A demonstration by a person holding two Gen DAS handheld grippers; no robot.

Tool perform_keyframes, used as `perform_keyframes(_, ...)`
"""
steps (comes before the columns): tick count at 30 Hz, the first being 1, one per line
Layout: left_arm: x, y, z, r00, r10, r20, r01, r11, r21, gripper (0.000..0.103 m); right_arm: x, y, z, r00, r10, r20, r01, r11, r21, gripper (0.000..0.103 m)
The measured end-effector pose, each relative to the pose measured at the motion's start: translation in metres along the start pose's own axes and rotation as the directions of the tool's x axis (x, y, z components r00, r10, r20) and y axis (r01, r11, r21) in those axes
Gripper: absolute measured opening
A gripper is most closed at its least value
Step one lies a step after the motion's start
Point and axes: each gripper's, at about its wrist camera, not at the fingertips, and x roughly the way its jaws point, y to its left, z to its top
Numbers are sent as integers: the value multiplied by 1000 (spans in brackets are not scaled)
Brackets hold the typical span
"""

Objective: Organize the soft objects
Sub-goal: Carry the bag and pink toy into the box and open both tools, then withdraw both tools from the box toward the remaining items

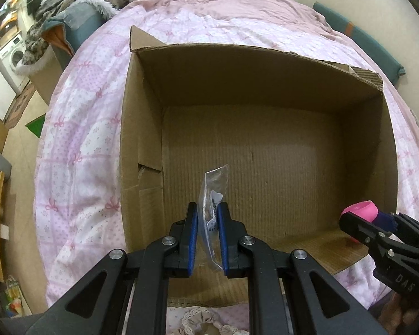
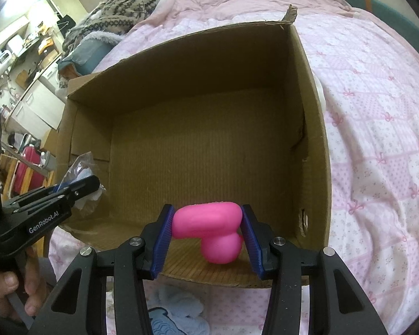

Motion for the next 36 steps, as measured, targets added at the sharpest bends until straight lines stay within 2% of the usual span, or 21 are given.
perform_keyframes(18,-2,-6,-2,1000,-7,6,7,1000,12,16,-1,1,4,1000,22,9,-22,1000,21,51)
perform_keyframes(19,-3,-6,-2,1000,-7,9,6,1000,14,19,-2,0,4,999,29,13,-29,999,26,51)
perform_keyframes(22,-9,-7,-3,1000,-14,28,13,1000,19,29,-7,-1,5,998,44,33,-45,998,35,60)
perform_keyframes(23,-10,-7,-2,999,-15,33,14,1000,20,39,-9,-1,5,998,45,43,-47,998,35,64)
perform_keyframes(24,-13,-8,-2,999,-13,45,12,1000,23,52,-11,0,5,998,47,52,-49,998,35,67)
perform_keyframes(26,-19,-6,-2,998,-9,67,7,1000,22,63,-15,-2,6,996,51,67,-53,998,38,69)
perform_keyframes(36,-38,3,-4,993,6,117,-5,1000,-7,64,-29,-3,6,992,58,108,-65,996,62,81)
